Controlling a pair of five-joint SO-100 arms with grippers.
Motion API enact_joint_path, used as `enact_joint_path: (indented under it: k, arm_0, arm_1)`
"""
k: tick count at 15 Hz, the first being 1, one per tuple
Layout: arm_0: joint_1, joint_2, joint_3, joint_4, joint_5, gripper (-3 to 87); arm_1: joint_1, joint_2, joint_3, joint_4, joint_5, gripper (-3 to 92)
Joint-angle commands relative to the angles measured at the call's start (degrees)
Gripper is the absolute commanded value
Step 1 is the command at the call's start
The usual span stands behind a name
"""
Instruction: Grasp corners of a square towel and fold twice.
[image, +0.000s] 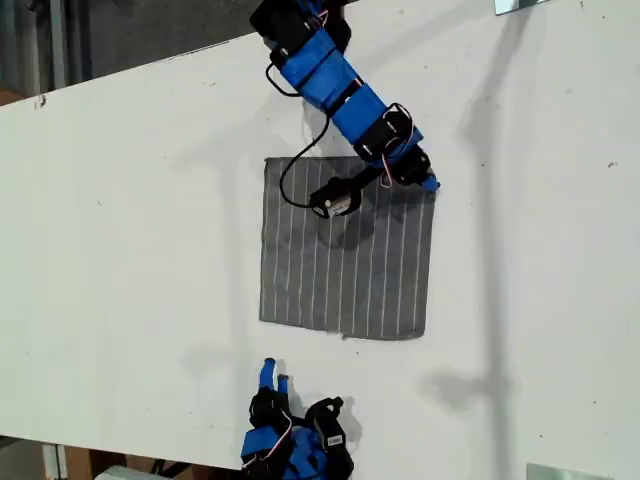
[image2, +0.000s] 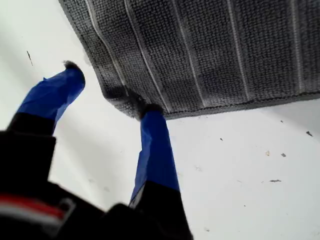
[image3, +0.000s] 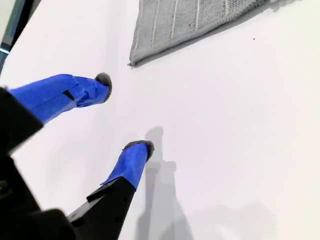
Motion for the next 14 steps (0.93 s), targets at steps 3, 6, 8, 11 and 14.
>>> enact_joint_path:
  k: [3, 6, 8, 11, 14]
  arm_0:
    - [0.8, 0.4, 0.2, -0.9, 0.7, 22.7]
    - [0.9, 0.4, 0.2, -1.0, 0.7, 22.6]
    - [0.9, 0.4, 0.2, -1.0, 0.6, 22.5]
    - [1.1, 0.4, 0.2, -1.0, 0.6, 22.5]
    - [6.1, 0.4, -0.9, -1.0, -2.4, 22.4]
  arm_1:
    - [-0.2, 0.9, 1.6, -0.4, 0.8, 27.5]
    - [-2.0, 1.8, 4.2, -0.4, 3.3, 27.8]
    - [-2.5, 1.8, 7.2, -3.3, 3.6, 27.5]
    - [-3.7, 0.5, 9.3, -8.7, 4.7, -0.1]
    - [-3.6, -0.4, 9.3, -10.6, 4.2, -0.1]
